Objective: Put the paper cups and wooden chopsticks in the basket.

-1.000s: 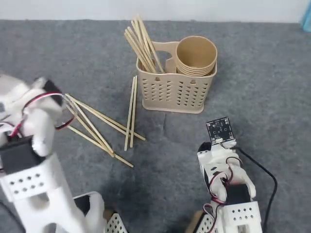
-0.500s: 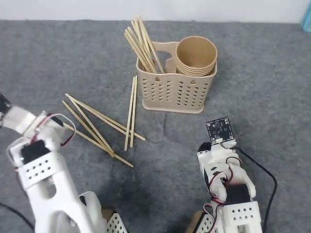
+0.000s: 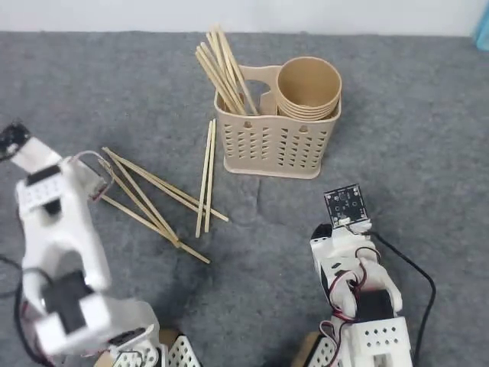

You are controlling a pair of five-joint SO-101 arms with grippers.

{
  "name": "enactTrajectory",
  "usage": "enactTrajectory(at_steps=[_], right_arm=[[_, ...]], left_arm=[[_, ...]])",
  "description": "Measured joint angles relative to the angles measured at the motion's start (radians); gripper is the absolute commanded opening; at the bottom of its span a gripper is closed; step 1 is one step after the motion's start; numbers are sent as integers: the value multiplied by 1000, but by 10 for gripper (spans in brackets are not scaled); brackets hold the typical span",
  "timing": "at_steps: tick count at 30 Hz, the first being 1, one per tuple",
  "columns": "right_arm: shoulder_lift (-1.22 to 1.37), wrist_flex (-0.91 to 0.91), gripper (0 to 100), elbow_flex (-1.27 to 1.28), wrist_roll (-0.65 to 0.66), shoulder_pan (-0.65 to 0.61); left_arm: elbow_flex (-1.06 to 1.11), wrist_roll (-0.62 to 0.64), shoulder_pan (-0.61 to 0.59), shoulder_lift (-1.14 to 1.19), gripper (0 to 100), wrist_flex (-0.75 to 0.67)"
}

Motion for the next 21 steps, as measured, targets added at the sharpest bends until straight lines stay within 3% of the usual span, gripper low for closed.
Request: enactTrajectory(at_steps=[5, 11, 15, 21], right_arm=[[0, 0, 9, 0, 0, 0], [0, 0, 9, 0, 0, 0], [0, 0, 9, 0, 0, 0], [0, 0, 9, 0, 0, 0]], left_arm=[[-261, -2, 9, 207, 30, 101], [-537, -2, 28, 400, 188, 250], [-678, -2, 46, 506, 194, 350], [-848, -2, 51, 678, 190, 370]])
